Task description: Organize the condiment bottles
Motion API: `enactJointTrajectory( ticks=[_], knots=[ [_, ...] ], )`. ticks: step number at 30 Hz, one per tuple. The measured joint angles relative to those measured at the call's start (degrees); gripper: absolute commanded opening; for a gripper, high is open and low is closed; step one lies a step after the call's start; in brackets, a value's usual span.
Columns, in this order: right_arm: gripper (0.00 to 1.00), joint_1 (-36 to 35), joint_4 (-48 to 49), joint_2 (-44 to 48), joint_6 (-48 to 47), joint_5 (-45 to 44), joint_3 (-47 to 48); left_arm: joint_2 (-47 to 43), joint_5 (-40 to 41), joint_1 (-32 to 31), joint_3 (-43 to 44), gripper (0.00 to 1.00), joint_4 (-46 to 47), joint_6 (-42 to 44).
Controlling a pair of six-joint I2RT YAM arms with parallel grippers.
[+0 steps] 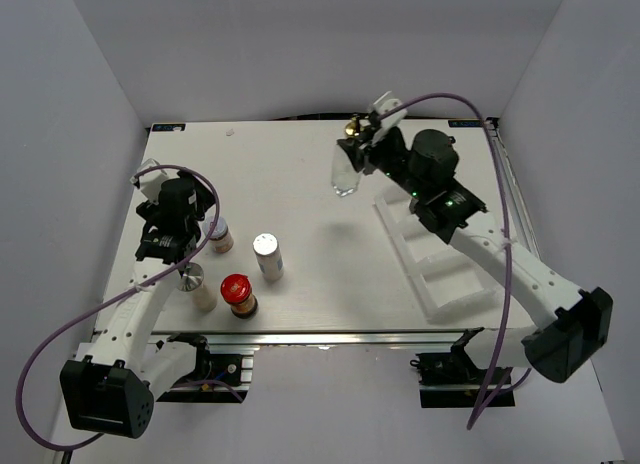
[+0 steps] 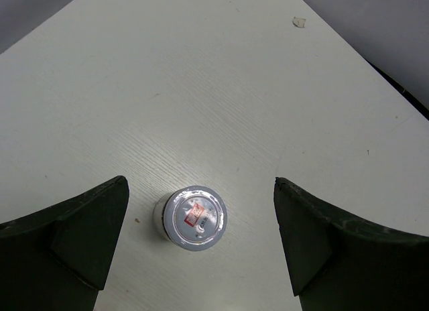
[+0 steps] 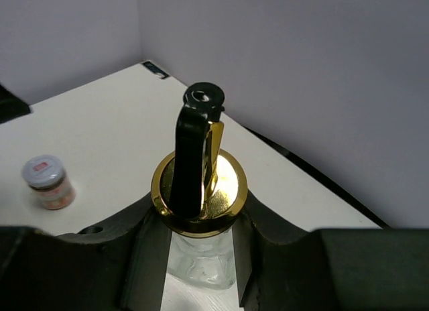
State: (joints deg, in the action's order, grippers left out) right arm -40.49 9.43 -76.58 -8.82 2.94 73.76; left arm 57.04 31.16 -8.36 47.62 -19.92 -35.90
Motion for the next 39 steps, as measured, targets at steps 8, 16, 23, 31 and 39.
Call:
enactJointTrajectory(
  ticks=[8,16,23,31,39],
  knots=[
    [0.00,12.7,-3.9,5.2,-0.5,-0.2,-5.7,0.7,-0.3,0.0,0.0,0.98,0.4,0.6],
    [0.00,18.8,-8.0,2.8,-1.8,1.8,-7.9,0.7,-0.8,0.0,0.0,0.98,0.9,1.2],
    [0.00,21.3,-8.2,-0.3,-3.8,2.4,-8.1,0.7,-2.3,0.0,-0.2,0.98,1.9,2.0],
    [0.01,22.7,-6.6,-0.7,-3.7,4.2,-11.8,0.7,-2.9,0.0,-0.3,0.98,2.4,2.3],
    [0.36,24.0,-4.9,-0.9,-2.1,5.0,-13.6,1.0,-3.6,0.0,-0.3,0.98,2.4,2.4]
  ],
)
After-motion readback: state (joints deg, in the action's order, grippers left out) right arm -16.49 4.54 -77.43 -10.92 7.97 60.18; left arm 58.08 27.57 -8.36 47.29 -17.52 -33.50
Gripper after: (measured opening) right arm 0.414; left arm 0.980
